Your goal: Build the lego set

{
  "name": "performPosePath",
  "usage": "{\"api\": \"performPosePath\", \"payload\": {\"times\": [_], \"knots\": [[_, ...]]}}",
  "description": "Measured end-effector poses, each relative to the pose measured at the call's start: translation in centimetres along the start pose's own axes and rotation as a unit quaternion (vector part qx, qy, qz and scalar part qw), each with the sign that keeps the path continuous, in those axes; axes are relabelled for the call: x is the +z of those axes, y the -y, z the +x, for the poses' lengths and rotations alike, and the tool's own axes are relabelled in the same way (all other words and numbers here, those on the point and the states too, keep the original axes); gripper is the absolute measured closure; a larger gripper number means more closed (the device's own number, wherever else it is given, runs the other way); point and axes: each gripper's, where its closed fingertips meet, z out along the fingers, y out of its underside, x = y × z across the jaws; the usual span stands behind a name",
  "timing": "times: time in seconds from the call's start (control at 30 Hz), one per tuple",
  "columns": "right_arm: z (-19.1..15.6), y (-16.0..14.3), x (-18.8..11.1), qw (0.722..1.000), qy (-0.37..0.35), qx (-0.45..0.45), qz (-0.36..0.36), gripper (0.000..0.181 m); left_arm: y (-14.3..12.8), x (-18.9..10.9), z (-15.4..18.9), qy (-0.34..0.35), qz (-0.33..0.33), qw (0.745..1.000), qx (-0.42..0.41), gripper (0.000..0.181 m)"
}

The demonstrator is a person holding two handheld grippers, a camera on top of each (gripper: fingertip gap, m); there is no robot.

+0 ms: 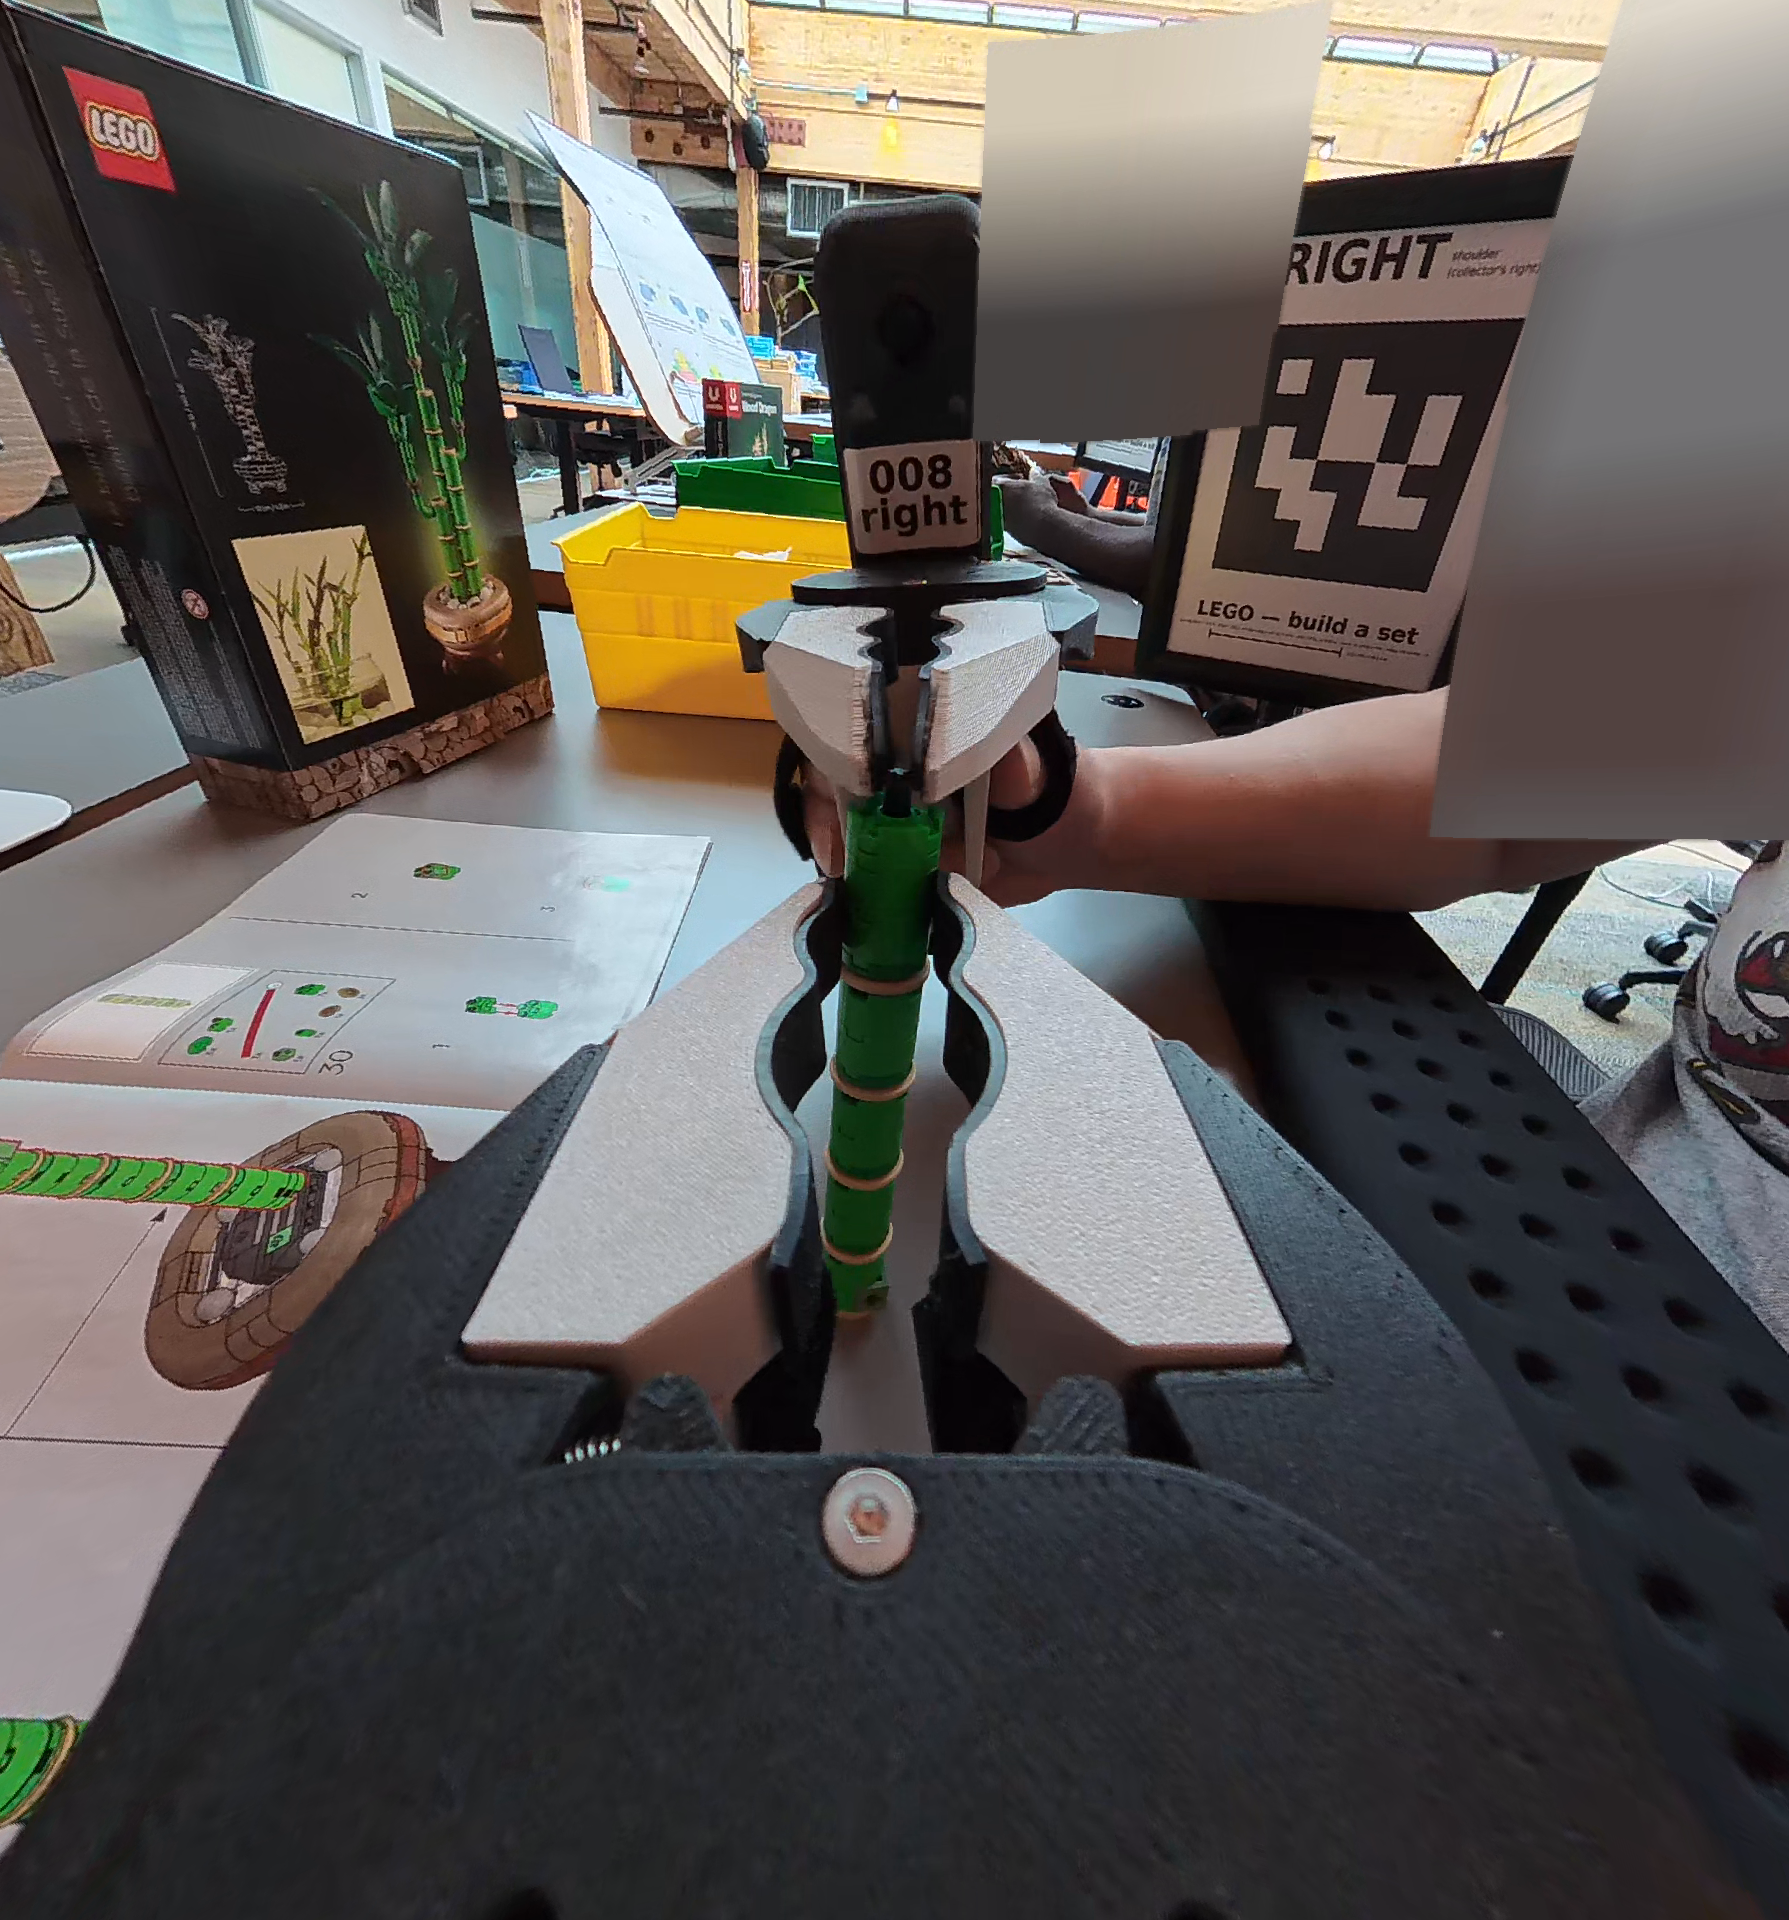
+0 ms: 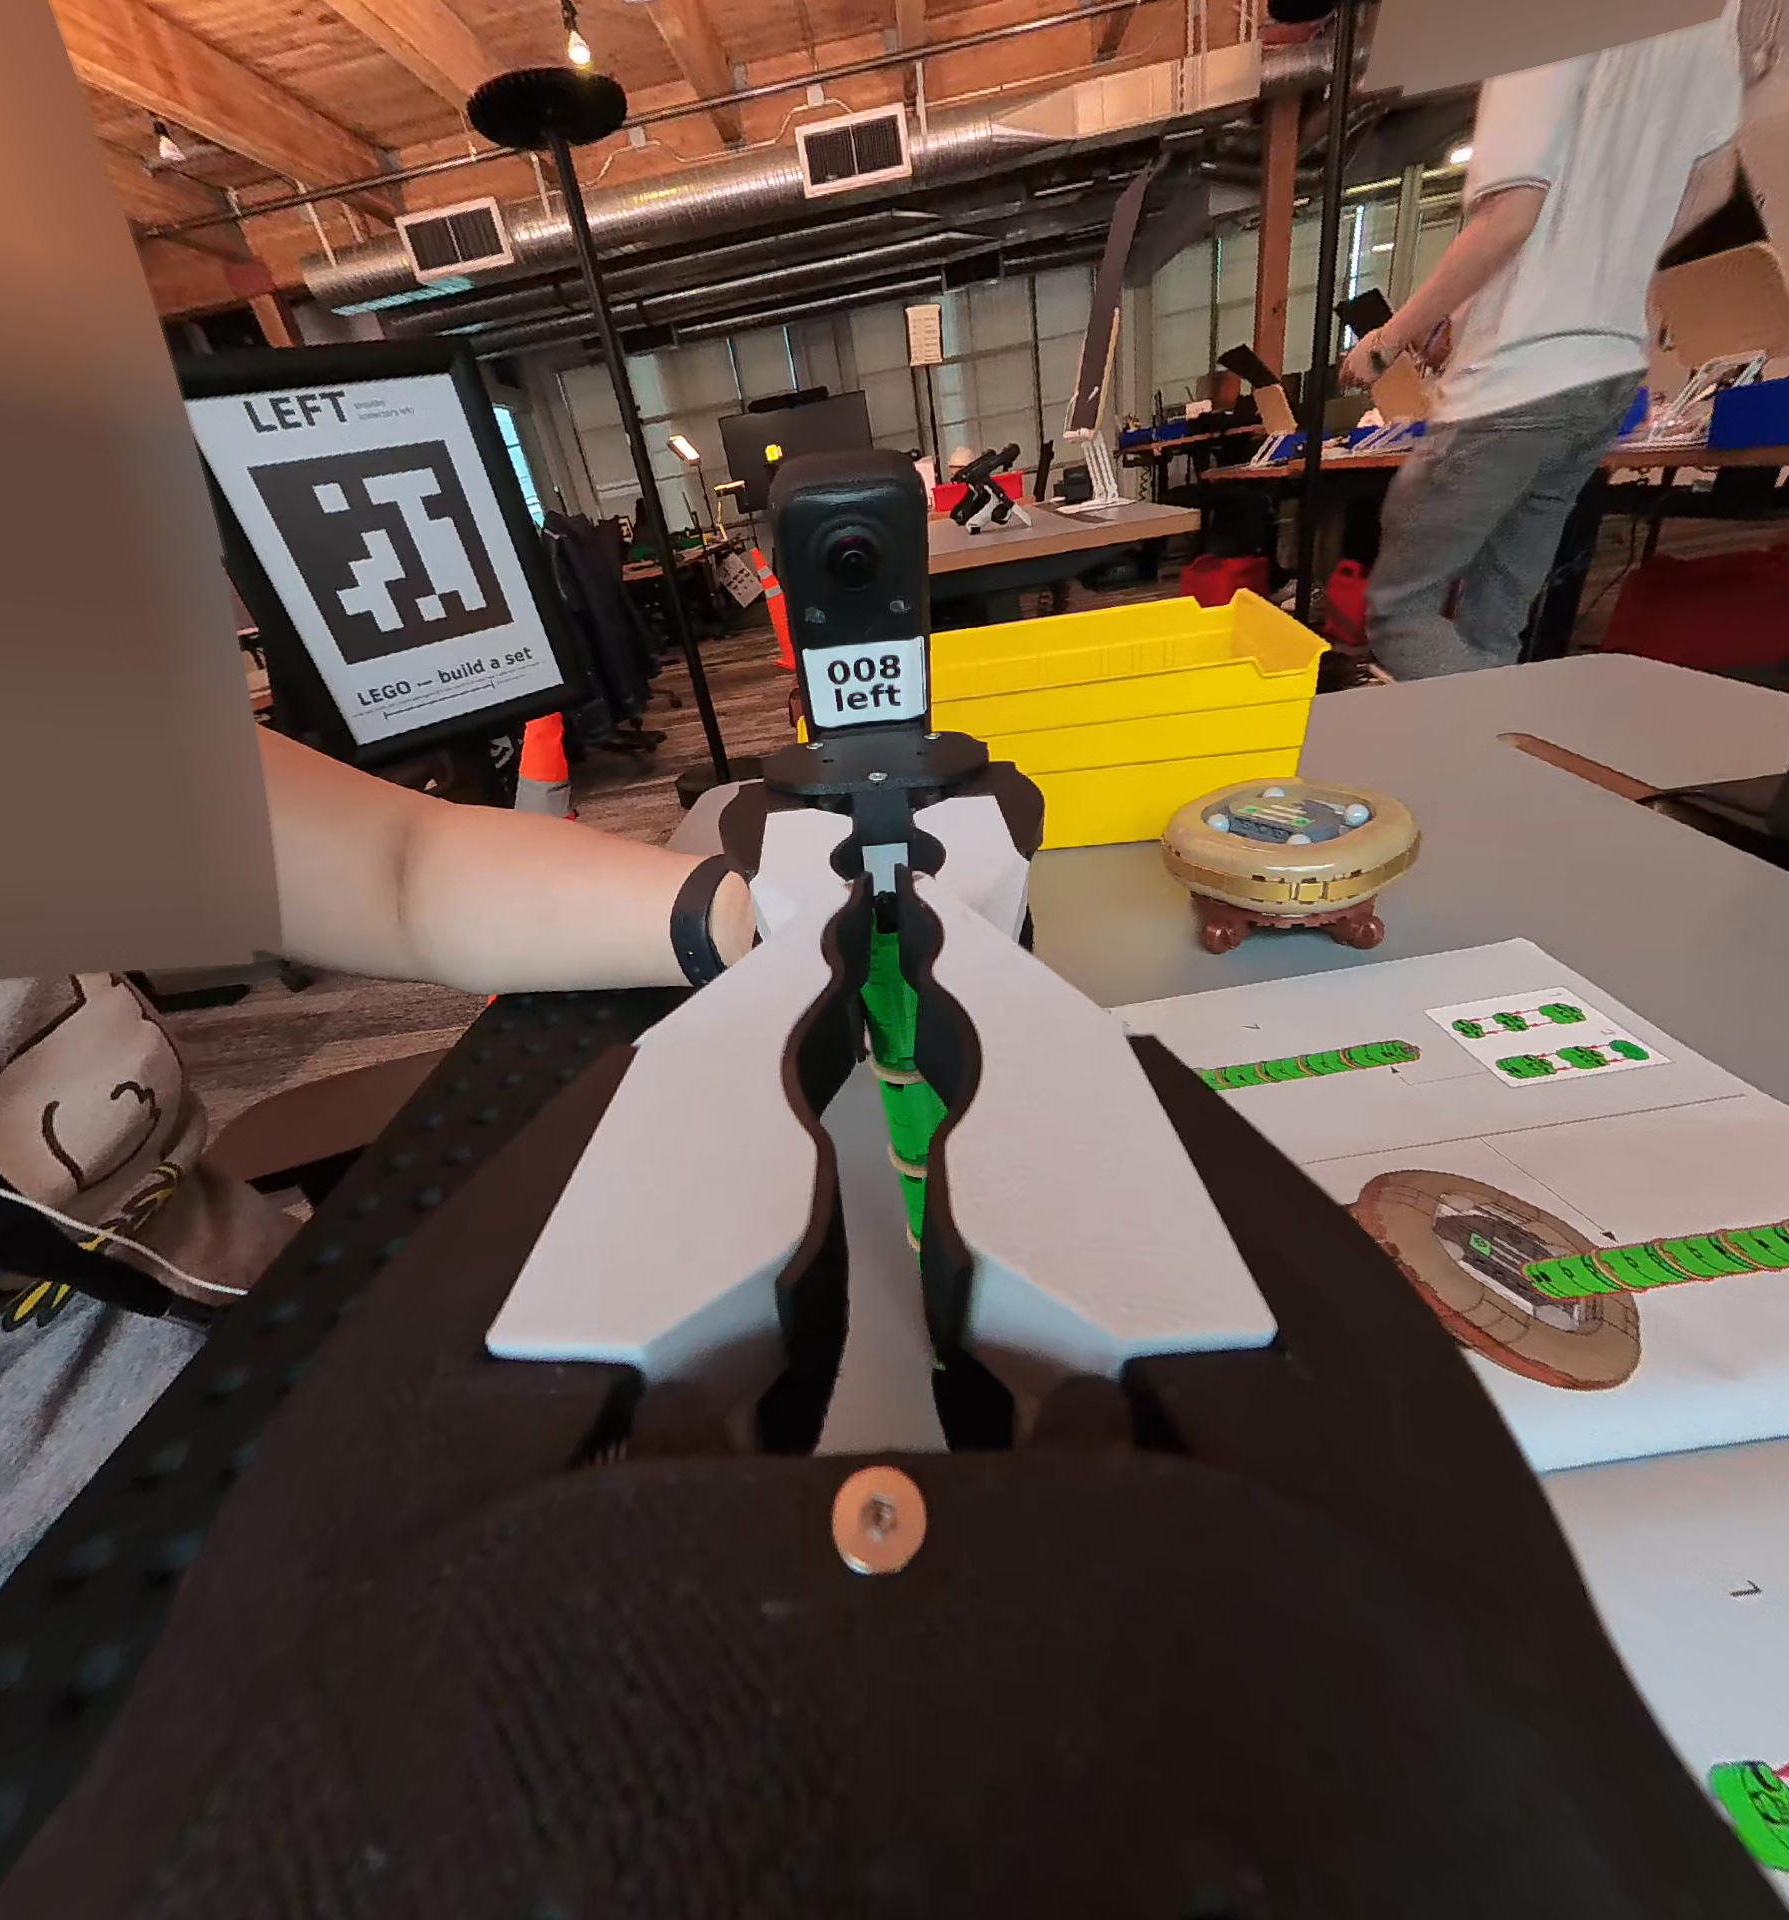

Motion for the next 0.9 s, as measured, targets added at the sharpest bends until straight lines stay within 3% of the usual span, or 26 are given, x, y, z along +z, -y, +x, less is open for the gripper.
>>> {"api": "performPosePath", "payload": {"times": [0.53, 0.77, 0.9], "knots": [[0.7, -0.2, -0.4, 0.999, 0.007, 0.041, 0.001, 0.177, -1.5, -0.6, -0.4, 0.006, -0.046, 0.999, -0.002, 0.145], [0.2, -0.5, 0.2, 0.999, 0.006, 0.004, -0.046, 0.176, -3.3, 0.9, -0.4, -0.003, -0.079, 0.997, -0.017, 0.164], [-0.1, -0.6, 0.2, 0.998, 0.004, 0.007, -0.064, 0.176, -3.4, 0.9, -0.1, -0.009, -0.080, 0.997, -0.010, 0.164]]}}
